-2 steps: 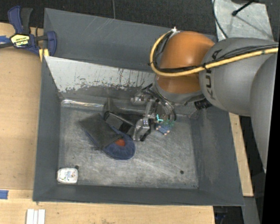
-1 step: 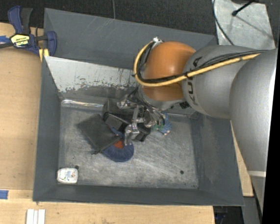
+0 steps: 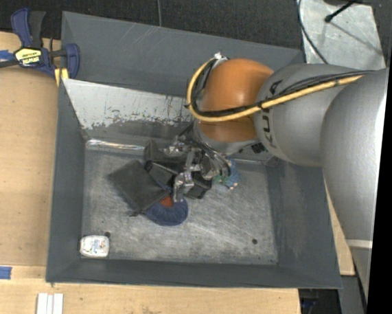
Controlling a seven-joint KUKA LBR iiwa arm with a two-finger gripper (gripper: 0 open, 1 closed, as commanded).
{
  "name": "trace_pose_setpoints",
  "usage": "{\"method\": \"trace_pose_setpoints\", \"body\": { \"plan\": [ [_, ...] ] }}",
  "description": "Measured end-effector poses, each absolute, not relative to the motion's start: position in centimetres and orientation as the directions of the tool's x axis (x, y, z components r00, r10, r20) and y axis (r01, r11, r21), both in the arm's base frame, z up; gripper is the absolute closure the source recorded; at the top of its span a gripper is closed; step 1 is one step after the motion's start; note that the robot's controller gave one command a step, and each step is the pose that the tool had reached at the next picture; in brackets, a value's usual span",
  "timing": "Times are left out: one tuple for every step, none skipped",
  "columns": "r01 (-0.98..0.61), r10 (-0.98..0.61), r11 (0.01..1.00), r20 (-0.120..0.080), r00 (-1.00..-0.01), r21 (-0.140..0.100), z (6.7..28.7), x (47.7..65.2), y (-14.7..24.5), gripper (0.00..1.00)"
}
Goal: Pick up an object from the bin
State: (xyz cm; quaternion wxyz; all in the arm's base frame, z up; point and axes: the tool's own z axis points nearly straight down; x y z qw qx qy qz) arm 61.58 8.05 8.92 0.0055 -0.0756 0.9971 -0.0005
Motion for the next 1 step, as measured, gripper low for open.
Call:
{"method": "trace_pose_setpoints", "body": {
  "plan": [
    [-0.489, -0.489, 0.872, -0.002, -0.872, 0.000, 25.62, 56.64, 8.66, 1.00]
  ]
}}
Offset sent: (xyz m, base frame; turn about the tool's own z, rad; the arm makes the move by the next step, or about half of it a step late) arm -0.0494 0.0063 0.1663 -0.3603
